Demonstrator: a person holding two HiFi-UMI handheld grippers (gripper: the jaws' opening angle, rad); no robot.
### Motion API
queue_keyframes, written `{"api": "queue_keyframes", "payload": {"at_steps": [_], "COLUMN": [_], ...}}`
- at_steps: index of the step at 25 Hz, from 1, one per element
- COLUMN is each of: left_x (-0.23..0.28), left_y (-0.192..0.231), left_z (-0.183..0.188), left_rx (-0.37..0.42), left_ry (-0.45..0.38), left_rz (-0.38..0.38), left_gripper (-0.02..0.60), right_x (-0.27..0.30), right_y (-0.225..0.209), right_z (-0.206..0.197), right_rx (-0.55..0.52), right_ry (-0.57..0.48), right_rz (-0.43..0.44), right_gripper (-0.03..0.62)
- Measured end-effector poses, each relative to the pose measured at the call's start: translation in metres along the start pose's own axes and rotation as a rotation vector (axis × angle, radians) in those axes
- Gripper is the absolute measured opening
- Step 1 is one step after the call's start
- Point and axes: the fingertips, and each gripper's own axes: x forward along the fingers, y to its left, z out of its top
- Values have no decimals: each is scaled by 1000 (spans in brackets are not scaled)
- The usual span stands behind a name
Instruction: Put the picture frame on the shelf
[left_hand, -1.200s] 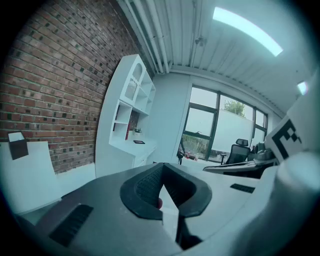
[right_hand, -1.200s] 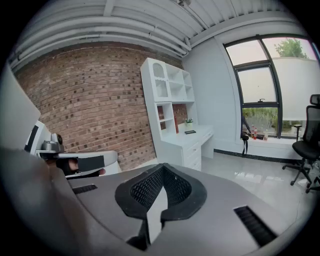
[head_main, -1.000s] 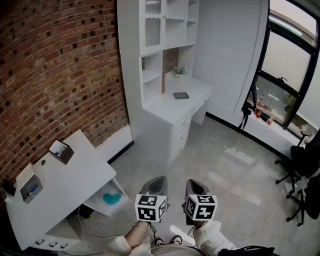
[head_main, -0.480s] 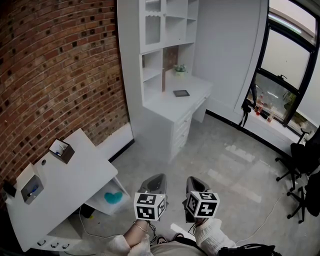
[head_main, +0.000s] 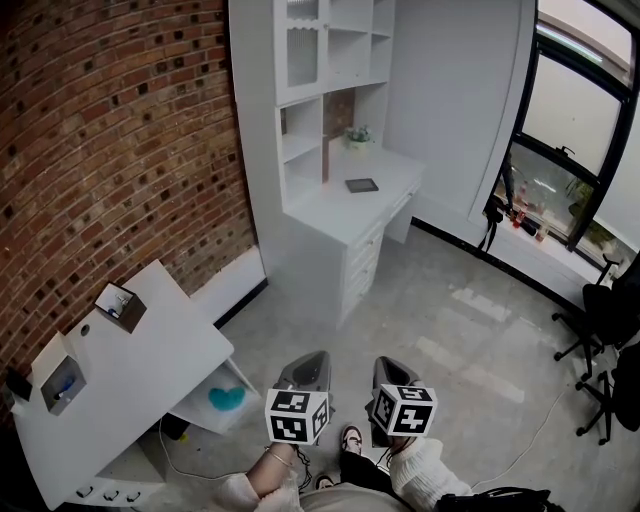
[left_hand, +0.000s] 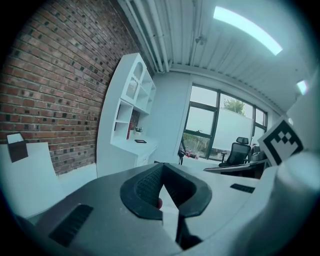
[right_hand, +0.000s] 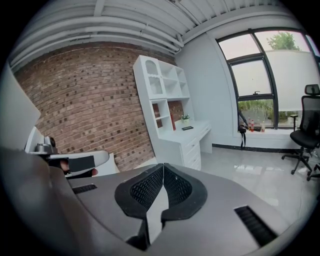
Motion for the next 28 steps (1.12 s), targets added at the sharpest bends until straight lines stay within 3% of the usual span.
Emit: {"api": "queue_keyframes", "payload": {"at_steps": [12, 20, 28], "left_x": [88, 162, 229], "left_y": [17, 14, 22], "left_z": [29, 59, 74], "left_rx": [7, 53, 31], "left_ry": [-4, -10, -5], "left_rz": [-3, -23, 0], "left_gripper": [8, 8, 8], "right_x": [75, 138, 192], "right_y": [-32, -72, -106], "right_z": [40, 83, 112], "right_rx": [-18, -9, -33], "right_ry": [5, 18, 39], "right_rz": [22, 27, 50], "right_gripper": [25, 25, 25]}}
